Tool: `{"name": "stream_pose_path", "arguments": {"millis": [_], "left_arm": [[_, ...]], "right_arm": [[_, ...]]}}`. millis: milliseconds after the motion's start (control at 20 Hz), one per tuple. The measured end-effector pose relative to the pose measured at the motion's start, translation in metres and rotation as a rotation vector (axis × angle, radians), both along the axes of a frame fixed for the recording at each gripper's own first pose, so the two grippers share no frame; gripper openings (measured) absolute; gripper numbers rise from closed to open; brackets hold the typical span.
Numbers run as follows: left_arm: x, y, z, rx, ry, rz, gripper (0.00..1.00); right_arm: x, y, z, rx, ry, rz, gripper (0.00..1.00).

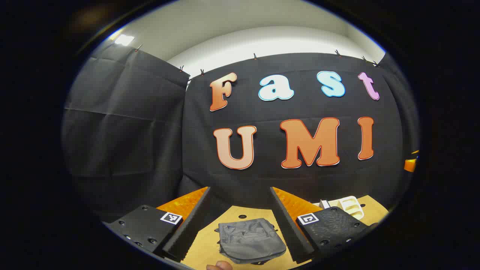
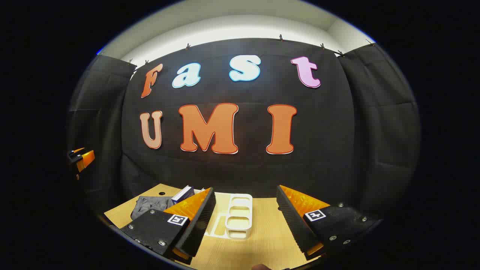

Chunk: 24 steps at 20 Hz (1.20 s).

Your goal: Open the schoolbag, grab two books from the bookshelf and put them into the schoolbag.

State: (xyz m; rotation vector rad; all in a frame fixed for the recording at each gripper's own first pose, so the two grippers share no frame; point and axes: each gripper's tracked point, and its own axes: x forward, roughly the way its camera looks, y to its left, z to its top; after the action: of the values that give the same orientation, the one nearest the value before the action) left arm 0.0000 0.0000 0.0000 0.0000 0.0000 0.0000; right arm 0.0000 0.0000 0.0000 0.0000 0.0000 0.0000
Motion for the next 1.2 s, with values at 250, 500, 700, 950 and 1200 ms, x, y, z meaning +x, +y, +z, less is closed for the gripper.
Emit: {"name": "stream_pose_path", "arguments": {"millis": [250, 500, 700, 950, 1200], "left_arm": [[0.011, -0.003, -0.006, 0.014, 0.006, -0.002, 0.96], [0.034, -0.005, -0.006, 0.018, 0.002, -0.047, 0.96], [0.059, 0.002, -0.014, 0.0, 0.023, -0.099, 0.98], [0.087, 0.016, -0.023, 0.013, 0.026, -0.137, 0.98], [0.1, 0.022, -0.029, 0.056, 0.014, -0.153, 0.98]], "right_arm": [[0.01, 0.006, -0.009, 0.018, 0.016, 0.003, 0.97], [0.015, 0.019, -0.008, 0.064, 0.012, -0.034, 0.97], [0.015, 0.036, -0.006, 0.079, 0.015, -0.084, 0.97], [0.017, 0.053, -0.012, 0.075, 0.019, -0.132, 0.97], [0.016, 0.068, -0.02, 0.062, 0.046, -0.145, 0.97]]}}
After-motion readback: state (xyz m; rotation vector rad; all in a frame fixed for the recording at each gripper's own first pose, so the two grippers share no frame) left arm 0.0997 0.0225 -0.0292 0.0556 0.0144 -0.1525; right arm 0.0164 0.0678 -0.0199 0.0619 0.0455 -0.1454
